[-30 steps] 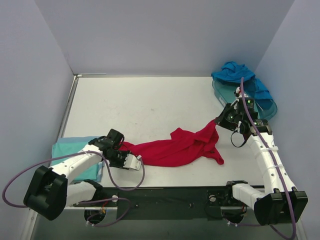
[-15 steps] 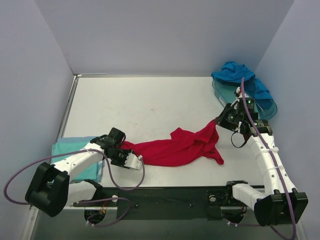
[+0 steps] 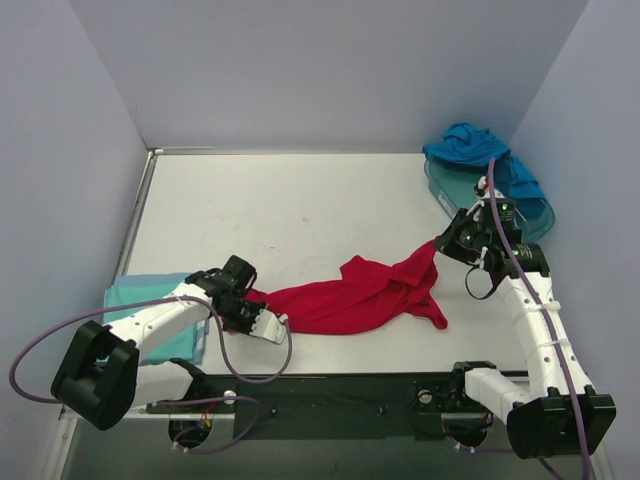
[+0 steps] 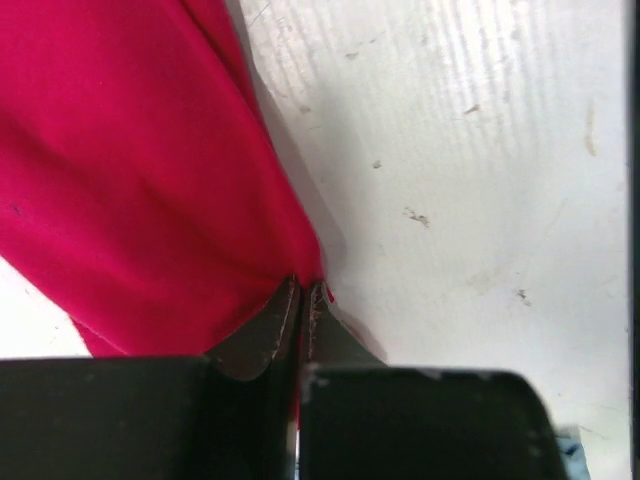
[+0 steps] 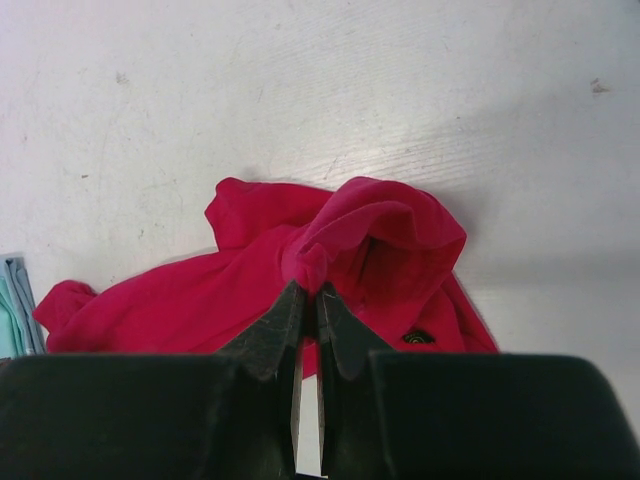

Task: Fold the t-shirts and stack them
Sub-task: Flatten out the tshirt

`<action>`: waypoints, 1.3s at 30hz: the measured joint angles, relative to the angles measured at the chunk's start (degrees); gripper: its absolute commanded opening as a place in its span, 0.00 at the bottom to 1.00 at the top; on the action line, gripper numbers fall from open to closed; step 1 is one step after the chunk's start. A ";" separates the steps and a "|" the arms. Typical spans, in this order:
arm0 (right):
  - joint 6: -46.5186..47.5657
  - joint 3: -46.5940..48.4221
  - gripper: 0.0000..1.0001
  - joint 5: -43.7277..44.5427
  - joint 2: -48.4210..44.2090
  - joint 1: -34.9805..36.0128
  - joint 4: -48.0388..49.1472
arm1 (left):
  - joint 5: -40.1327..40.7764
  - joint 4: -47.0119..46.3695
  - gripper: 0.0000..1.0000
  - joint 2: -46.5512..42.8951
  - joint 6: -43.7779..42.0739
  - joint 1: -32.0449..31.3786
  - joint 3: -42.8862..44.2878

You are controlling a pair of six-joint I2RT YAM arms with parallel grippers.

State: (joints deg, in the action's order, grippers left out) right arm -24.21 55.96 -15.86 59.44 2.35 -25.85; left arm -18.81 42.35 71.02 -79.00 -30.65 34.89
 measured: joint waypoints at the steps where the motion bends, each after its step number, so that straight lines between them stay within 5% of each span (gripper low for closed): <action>1: 0.07 0.00 0.00 0.00 0.00 -0.13 -0.13 | -0.37 0.76 0.00 -0.39 0.70 0.00 0.13; 14: 1.68 7.06 0.00 0.02 -0.31 -1.64 -5.66 | -11.19 9.25 0.00 -6.49 18.05 2.05 16.11; 28: 7.87 57.51 0.00 3.98 -10.73 -3.17 -10.40 | -16.63 2.82 0.00 -20.57 54.75 11.87 40.83; 39: 9.18 71.08 0.00 1.16 -13.05 -3.17 -11.74 | -15.96 -0.63 0.00 -26.34 73.75 13.25 51.06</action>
State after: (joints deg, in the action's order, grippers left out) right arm -15.03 127.04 -14.70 46.39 -0.82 -37.58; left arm -34.76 41.71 44.69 -5.26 -17.41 85.95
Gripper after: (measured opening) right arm 0.018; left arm 0.028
